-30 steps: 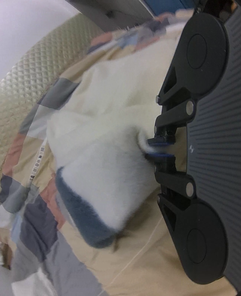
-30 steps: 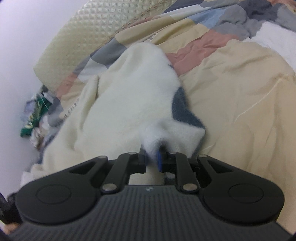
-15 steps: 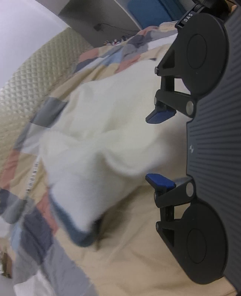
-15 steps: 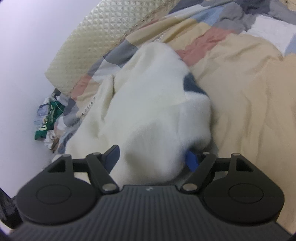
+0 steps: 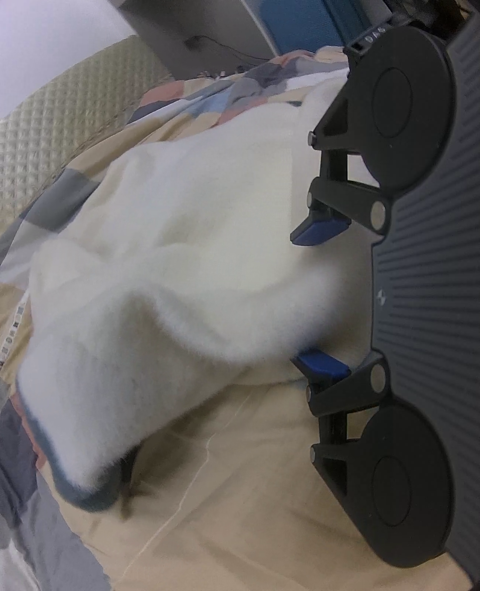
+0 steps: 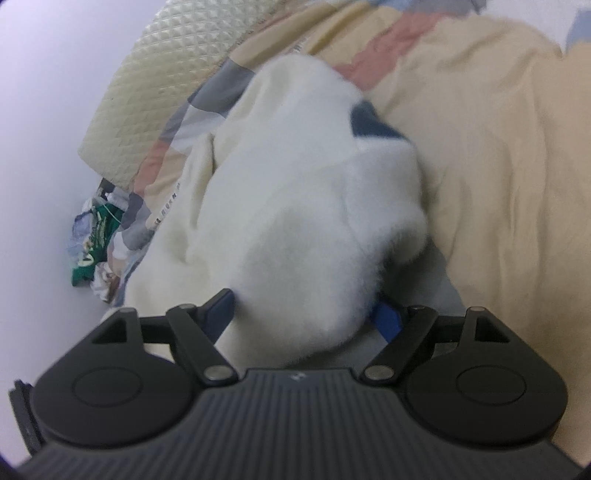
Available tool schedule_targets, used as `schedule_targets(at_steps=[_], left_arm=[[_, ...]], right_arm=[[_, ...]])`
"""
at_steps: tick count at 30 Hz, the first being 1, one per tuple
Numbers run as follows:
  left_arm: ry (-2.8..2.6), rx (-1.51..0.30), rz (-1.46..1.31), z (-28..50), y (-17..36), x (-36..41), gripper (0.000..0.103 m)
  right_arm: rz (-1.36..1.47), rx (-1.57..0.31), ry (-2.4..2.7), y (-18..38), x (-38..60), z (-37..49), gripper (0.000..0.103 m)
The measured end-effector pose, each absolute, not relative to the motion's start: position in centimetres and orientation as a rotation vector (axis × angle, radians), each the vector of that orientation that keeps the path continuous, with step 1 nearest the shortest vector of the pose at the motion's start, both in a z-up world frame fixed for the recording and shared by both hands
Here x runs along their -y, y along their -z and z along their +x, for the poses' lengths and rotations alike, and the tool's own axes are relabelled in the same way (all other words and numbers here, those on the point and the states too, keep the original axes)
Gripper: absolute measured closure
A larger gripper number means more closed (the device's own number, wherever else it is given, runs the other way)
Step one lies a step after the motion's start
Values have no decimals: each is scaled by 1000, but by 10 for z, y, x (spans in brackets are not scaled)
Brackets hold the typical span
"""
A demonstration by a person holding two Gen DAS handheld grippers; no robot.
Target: Fold large clothes
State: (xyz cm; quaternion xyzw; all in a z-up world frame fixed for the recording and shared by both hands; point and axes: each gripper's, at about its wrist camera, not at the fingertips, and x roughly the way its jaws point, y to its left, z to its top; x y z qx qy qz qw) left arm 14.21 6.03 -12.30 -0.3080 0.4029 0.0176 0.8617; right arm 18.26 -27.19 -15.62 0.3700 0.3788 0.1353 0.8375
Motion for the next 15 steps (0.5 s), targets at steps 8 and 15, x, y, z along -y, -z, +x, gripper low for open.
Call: schedule_targets(at_steps=[8,15], left_arm=[[-41,-841,-663,143,124,-60,36],[-45,-838,-688,141,125,-62,36]], right_arm=[[962,-838,-452,180,262,208,22],[1055,-817,-525,168,269,207,22]])
